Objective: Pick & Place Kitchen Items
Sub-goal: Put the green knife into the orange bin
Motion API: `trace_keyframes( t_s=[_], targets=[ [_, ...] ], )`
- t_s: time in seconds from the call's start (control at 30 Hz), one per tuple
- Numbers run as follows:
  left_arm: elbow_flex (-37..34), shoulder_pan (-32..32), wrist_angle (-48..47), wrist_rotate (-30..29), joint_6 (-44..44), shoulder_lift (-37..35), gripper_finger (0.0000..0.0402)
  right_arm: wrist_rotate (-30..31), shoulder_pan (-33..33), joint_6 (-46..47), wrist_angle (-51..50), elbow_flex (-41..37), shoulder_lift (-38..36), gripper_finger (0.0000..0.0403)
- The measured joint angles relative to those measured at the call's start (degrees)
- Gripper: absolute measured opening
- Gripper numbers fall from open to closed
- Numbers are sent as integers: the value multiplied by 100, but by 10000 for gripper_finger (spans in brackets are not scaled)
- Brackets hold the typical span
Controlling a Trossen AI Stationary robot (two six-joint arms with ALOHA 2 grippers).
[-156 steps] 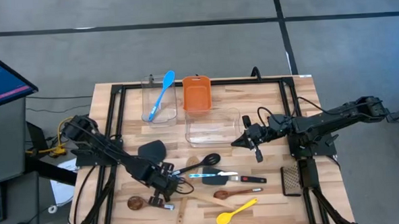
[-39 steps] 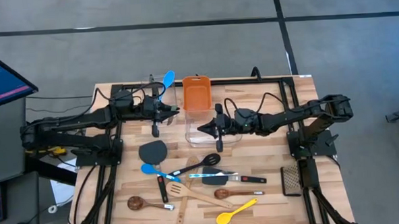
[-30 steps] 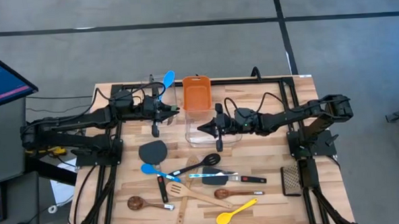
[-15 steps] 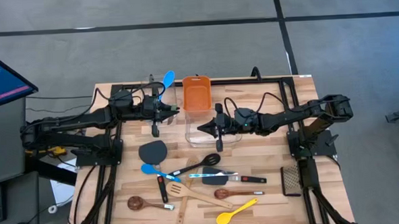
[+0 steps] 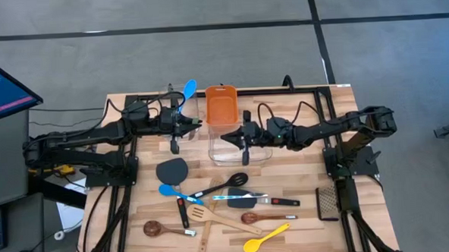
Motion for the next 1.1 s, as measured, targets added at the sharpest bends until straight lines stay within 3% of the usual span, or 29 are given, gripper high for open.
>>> trace_keyframes(
  t_s=[0.17,0.5,0.63,1.1],
  targets=[
    [0,0,49,0,0,-2,6,0,-31,53,-18,159,0,26],
    [0,0,136,0,-63,-2,6,-2,-40,-354,-16,376,0,190],
    [0,-36,169,0,-81,-2,6,5,-68,-355,-15,378,0,228],
    [2,-339,348,2,-197,17,6,4,-204,-384,1202,676,1158,206]
  ],
)
